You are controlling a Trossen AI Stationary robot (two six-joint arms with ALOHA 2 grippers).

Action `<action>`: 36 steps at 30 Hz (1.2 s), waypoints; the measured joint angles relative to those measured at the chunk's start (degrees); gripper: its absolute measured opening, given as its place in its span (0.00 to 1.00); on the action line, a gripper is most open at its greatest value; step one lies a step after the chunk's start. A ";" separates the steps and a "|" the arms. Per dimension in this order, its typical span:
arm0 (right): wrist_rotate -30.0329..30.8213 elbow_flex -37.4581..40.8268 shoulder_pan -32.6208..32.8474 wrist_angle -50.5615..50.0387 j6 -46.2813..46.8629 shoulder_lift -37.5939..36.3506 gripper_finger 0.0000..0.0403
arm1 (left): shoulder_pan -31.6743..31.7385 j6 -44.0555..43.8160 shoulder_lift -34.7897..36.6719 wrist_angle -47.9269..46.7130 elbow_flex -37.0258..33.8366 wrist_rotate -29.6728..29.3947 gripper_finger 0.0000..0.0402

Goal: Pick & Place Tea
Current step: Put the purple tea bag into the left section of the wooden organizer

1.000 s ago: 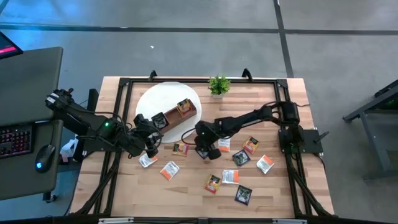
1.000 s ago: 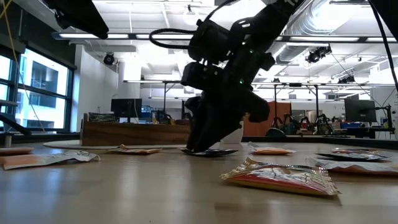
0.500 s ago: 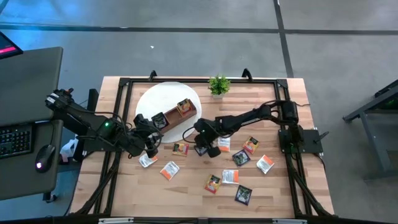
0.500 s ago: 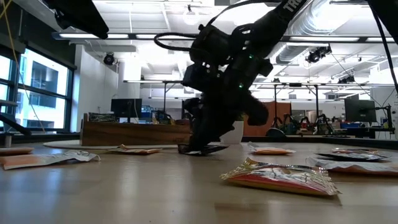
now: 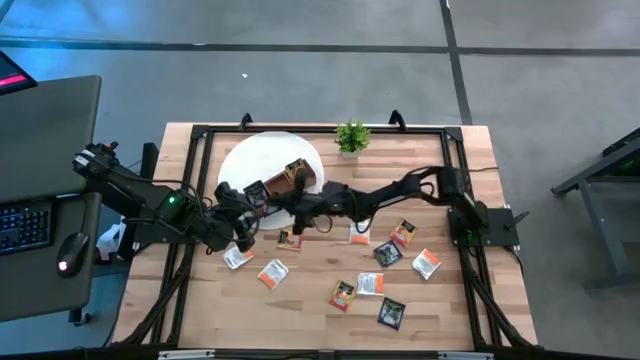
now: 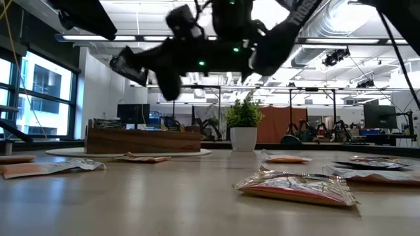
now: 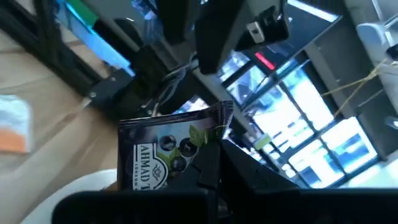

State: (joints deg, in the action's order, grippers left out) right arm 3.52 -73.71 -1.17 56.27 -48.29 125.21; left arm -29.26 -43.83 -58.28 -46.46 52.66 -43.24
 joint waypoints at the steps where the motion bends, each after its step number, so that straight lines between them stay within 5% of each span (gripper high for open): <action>1: 0.78 -2.05 0.04 -0.75 -0.73 1.57 0.02 | 0.00 0.00 0.00 0.00 0.00 -0.63 0.31; 13: 8.57 -27.87 -2.71 -29.31 -1.45 16.32 0.01 | 0.00 0.00 0.00 0.03 0.00 -3.71 0.31; 26: 3.34 -29.24 -4.52 -32.94 -3.38 16.36 0.05 | -0.02 0.00 0.00 -0.01 0.00 -2.54 0.31; 31: -0.08 -29.24 -4.52 -32.92 -1.11 16.36 0.15 | 0.00 0.00 0.00 0.00 0.00 -2.37 0.31; 36: 4.31 -29.24 -4.11 -32.98 0.58 16.34 0.28 | -0.01 0.00 0.00 -0.02 0.00 -2.38 0.31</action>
State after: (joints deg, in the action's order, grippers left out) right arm 7.83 -102.96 -5.28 23.29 -47.71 141.55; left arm -29.27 -43.83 -58.28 -46.48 52.66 -45.61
